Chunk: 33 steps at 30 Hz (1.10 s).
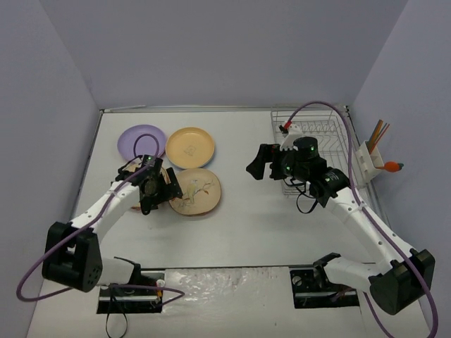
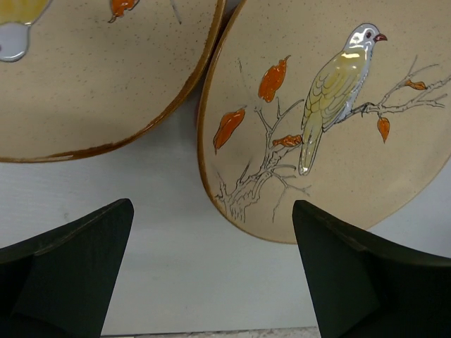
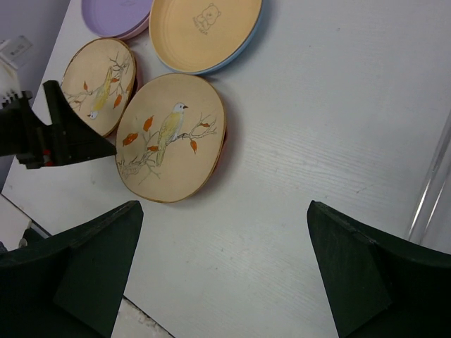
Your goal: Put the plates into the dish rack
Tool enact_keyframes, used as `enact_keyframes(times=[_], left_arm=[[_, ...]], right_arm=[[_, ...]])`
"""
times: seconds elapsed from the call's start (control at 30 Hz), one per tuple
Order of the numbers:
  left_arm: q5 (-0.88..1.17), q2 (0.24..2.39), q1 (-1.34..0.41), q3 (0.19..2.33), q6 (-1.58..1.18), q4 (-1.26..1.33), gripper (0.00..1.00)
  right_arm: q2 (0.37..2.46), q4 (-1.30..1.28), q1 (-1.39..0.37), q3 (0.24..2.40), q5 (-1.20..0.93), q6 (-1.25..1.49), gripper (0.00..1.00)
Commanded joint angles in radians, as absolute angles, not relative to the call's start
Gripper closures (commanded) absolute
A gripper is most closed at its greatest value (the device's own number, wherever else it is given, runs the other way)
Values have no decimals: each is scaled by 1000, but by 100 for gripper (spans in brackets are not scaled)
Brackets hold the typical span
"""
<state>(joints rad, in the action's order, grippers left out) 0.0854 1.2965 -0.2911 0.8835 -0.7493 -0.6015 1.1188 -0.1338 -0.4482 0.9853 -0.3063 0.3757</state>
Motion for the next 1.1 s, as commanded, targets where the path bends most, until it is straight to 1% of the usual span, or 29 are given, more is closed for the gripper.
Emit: enact_keyframes(times=[0.0,0.13,0.43,0.63,0.8,0.83,0.9,0.93,1.0,1.07], left_arm=[[115,1386,-311,884,-817,-413,8],[132,1461,-317,873,-842,-358,13],[145,1517,-318,814,-878,-260,24],[140,1498,-318,787,-881,-260,42],[129,1473,-318,773,-875,-271,53],[130,1470,-318,772,-873,-276,57],[132,1465,-318,770,-871,-282,73],[131,1460,-318,769,-872,-286,77],[130,1449,-318,767,-873,-293,81],[129,1433,-318,766,-872,-301,82]], right_arm=[[1138,2,-471,959,-350,412,0],[1144,37,-483,931,-347,413,0],[1133,80,-491,874,-344,413,0],[1135,94,-494,855,-341,412,0],[1132,116,-502,839,-348,416,0],[1132,119,-504,834,-347,416,0],[1132,128,-506,826,-344,420,0],[1134,132,-507,822,-345,422,0],[1137,141,-510,814,-347,425,0],[1138,152,-515,806,-345,429,0]])
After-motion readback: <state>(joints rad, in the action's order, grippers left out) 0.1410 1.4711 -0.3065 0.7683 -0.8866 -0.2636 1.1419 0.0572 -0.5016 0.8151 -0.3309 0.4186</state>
